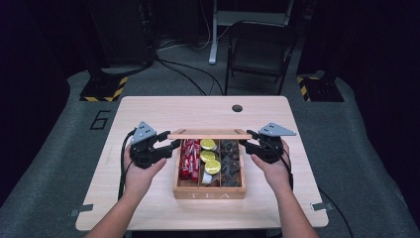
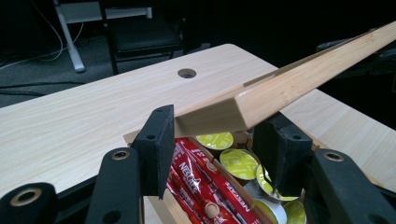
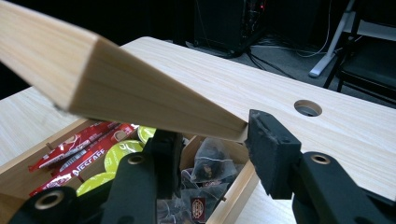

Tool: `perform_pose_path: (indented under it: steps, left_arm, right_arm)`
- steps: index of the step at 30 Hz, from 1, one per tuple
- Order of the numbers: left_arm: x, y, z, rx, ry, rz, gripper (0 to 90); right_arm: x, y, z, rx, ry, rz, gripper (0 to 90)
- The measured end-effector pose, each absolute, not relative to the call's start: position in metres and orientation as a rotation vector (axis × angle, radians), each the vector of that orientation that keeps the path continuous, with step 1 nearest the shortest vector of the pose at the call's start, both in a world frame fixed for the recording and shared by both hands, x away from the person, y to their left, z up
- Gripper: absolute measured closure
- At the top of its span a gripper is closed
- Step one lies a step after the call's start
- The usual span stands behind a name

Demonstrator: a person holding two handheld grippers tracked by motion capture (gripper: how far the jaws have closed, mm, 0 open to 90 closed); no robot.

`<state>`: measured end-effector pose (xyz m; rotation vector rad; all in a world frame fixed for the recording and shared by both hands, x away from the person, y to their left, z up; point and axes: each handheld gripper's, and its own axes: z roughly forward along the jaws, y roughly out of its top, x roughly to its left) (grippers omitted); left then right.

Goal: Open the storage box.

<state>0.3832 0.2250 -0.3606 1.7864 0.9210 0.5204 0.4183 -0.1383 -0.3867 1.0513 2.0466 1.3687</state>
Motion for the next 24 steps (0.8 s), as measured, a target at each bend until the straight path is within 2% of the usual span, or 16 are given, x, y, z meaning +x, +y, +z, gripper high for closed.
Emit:
perform_pose_path:
  steps: [10,24]
  left_arm:
    - [0.372,0.228,-0.379,1.775,0.927,0.525,49.1]
    - [0.370,0.230,-0.422,1.775,1.021,0.450,49.9]
  right_arm:
    - [0.421,-0.138,-0.386,1.057,2.035,1.376,55.9]
    - [0.422,-0.138,-0.386,1.068,2.034,1.388,55.6]
